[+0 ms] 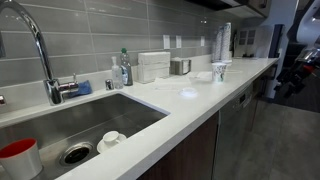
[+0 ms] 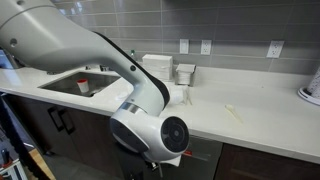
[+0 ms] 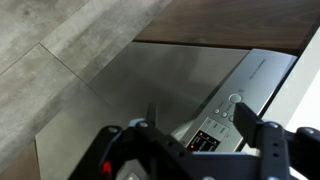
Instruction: Push a button on the dishwasher
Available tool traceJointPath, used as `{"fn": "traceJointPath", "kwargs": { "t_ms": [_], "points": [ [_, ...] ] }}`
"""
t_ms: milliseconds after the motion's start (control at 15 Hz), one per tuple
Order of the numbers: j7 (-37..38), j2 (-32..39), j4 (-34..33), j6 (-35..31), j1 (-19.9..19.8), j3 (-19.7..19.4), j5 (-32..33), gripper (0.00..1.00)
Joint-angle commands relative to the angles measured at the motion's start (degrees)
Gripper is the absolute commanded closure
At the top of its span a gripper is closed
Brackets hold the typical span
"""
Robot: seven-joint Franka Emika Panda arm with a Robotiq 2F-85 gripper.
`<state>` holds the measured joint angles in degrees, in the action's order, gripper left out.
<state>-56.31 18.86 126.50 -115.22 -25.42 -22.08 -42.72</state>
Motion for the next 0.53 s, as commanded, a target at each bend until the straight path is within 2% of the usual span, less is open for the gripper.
{"fn": "traceJointPath", "kwargs": {
  "t_ms": [0, 333, 467],
  "points": [
    [-1.6, 7.7, -7.4, 4.6, -4.9, 2.8, -3.6, 0.51],
    [-0.5, 15.8, -16.2, 9.1, -9.1, 6.1, -9.1, 0.89],
    [0.3, 18.7, -18.9, 9.8, -10.1, 7.2, -11.6, 0.96]
  ]
}}
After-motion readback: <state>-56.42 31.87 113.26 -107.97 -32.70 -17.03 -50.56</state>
